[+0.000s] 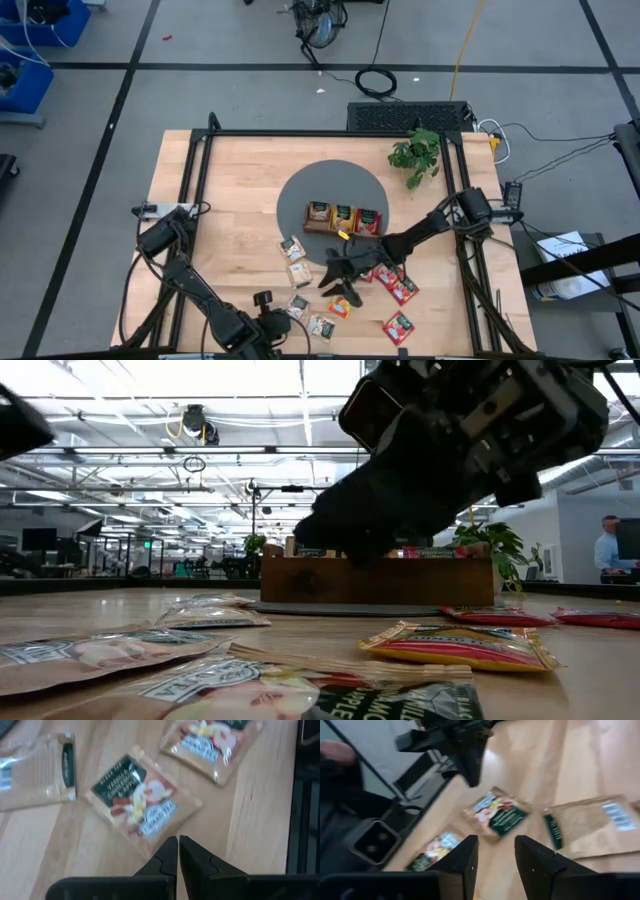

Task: Pick & Place Tea
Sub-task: Put the brown tea bag into the left section of the wooden organizer

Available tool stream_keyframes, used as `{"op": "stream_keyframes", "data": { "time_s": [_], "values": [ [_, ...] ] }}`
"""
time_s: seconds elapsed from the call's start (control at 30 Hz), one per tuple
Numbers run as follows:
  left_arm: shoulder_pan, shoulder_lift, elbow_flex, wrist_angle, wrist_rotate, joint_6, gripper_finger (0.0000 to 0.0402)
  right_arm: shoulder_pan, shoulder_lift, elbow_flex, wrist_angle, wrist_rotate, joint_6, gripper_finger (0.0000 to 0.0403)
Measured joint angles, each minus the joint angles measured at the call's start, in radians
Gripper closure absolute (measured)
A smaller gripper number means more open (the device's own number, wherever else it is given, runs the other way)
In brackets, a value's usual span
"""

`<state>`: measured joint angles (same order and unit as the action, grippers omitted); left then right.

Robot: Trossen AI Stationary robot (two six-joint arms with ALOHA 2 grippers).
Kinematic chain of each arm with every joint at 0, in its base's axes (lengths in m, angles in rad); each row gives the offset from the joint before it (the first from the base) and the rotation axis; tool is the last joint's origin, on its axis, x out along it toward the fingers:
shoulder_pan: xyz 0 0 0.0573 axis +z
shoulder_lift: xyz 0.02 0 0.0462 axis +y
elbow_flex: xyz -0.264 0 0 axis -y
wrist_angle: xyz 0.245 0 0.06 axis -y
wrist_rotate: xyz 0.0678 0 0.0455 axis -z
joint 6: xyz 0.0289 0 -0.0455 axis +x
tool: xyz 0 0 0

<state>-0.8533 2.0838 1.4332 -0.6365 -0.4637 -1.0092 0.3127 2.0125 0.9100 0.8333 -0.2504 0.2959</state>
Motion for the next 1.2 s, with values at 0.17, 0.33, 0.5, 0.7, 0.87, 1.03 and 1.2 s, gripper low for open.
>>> {"op": "stream_keyframes", "data": {
  "time_s": [0.17, 0.33, 0.5, 0.7, 0.87, 1.03, 1.2],
  "values": [
    [0.004, 0.000, -0.035, 0.016, 0.000, -0.003, 0.0376, -0.006, 0.000, 0.000, -0.025, -0.045, 0.071, 0.0291],
    [0.041, -0.003, -0.082, 0.047, 0.006, -0.012, 0.0376, -0.010, 0.000, 0.000, -0.065, -0.040, 0.092, 0.0291],
    [0.085, -0.005, -0.115, 0.150, 0.033, 0.074, 0.0376, -0.023, 0.000, 0.000, -0.108, -0.041, 0.142, 0.0291],
    [0.121, -0.004, -0.117, 0.179, 0.039, 0.134, 0.0376, -0.021, 0.000, 0.000, -0.138, -0.111, 0.196, 0.0291],
    [0.128, -0.003, -0.117, 0.192, 0.033, 0.143, 0.0376, -0.012, -0.003, 0.003, -0.191, -0.142, 0.242, 0.0291],
    [0.136, -0.002, -0.118, 0.220, 0.019, 0.172, 0.0376, -0.006, -0.005, 0.004, -0.231, -0.148, 0.293, 0.0291],
    [0.131, -0.002, -0.118, 0.216, 0.016, 0.187, 0.0376, -0.006, -0.004, 0.003, -0.280, -0.170, 0.304, 0.0291]
  ]
}}
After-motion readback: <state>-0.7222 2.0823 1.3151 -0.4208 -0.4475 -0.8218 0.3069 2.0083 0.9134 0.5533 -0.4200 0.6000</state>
